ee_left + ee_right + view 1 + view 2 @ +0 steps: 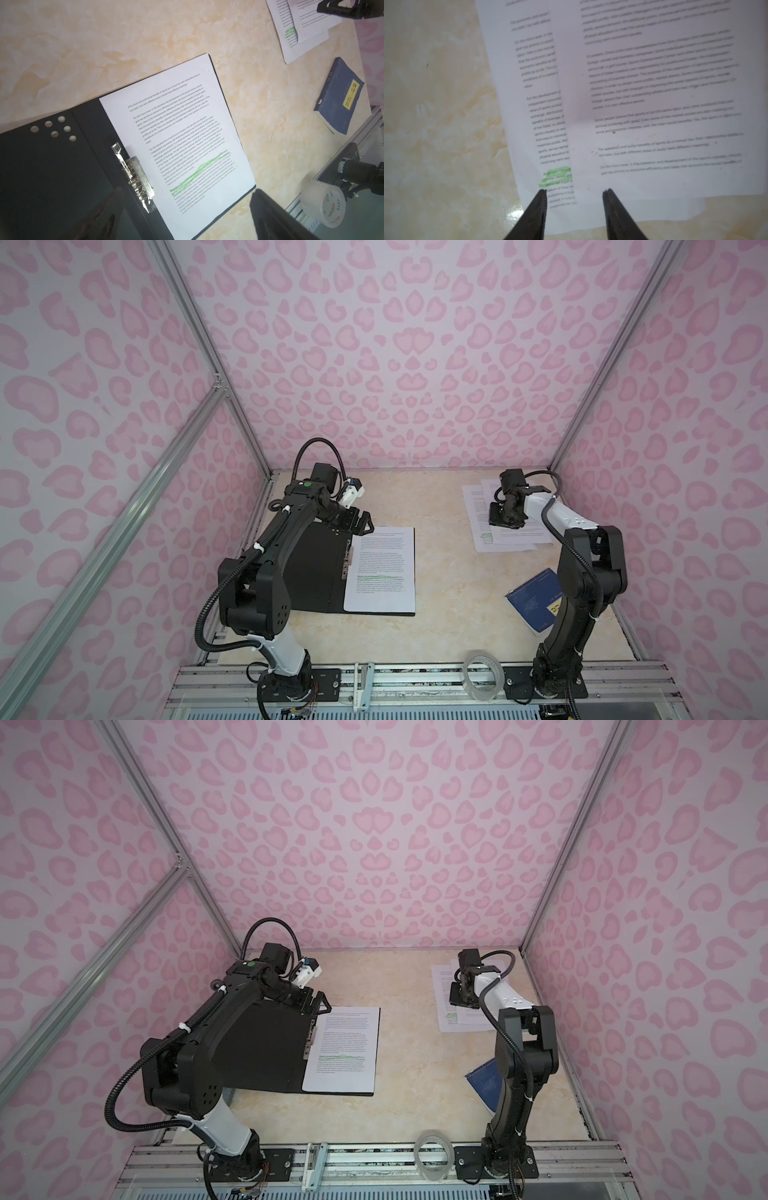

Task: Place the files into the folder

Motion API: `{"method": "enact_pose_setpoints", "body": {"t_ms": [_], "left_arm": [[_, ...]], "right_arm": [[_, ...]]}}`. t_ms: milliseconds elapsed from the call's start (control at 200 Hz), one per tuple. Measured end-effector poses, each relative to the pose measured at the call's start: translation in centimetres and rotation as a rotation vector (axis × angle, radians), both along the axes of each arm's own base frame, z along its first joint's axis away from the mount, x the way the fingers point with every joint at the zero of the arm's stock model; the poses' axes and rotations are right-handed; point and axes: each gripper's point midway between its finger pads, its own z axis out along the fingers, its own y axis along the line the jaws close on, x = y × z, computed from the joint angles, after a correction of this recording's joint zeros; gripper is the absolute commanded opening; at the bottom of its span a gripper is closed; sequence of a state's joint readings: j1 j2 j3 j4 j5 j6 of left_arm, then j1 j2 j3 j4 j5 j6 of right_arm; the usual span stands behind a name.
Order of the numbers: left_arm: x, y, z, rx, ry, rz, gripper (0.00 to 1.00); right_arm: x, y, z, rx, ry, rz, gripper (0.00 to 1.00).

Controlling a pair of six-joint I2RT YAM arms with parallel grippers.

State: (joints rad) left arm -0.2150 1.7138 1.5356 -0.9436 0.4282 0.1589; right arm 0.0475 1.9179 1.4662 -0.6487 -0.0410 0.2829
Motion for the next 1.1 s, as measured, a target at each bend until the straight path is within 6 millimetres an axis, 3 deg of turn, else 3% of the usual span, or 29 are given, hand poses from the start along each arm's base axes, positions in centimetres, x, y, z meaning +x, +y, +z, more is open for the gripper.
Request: {"method": "enact_pose_setpoints", "body": {"t_ms": [60, 210, 590, 740, 965, 1100], "left_arm": [[0.1, -0.9, 0.1, 0.009, -0.009, -0.025, 0.98], [0.1, -2.9, -0.3, 0.034, -0.02, -0.085, 0.98], [-0.2, -4.3, -2.8, 0.069, 0.026, -0.138, 0.98], [-0.2, -4.4, -3.3, 0.073, 0.037, -0.145, 0.98], [-0.3, -4.4, -3.8, 0.075, 0.047, -0.148, 0.98], [-0.3, -4.4, -3.8, 0.07, 0.049, -0.149, 0.98]], "right_arm": [[0.9, -2.3, 0.6, -0.006, -0.019, -0.069, 0.49], [3.5, -6.0, 1.1, 0.003, -0.068, -0.166, 0.5], [5.7, -12.4, -2.3, 0.004, -0.043, -0.313, 0.5], [6.7, -12.2, -4.0, 0.019, -0.016, -0.294, 0.49], [7.0, -9.7, -6.0, 0.013, 0.046, -0.199, 0.49], [7.0, -8.5, -6.1, 0.003, 0.051, -0.161, 0.49]]}}
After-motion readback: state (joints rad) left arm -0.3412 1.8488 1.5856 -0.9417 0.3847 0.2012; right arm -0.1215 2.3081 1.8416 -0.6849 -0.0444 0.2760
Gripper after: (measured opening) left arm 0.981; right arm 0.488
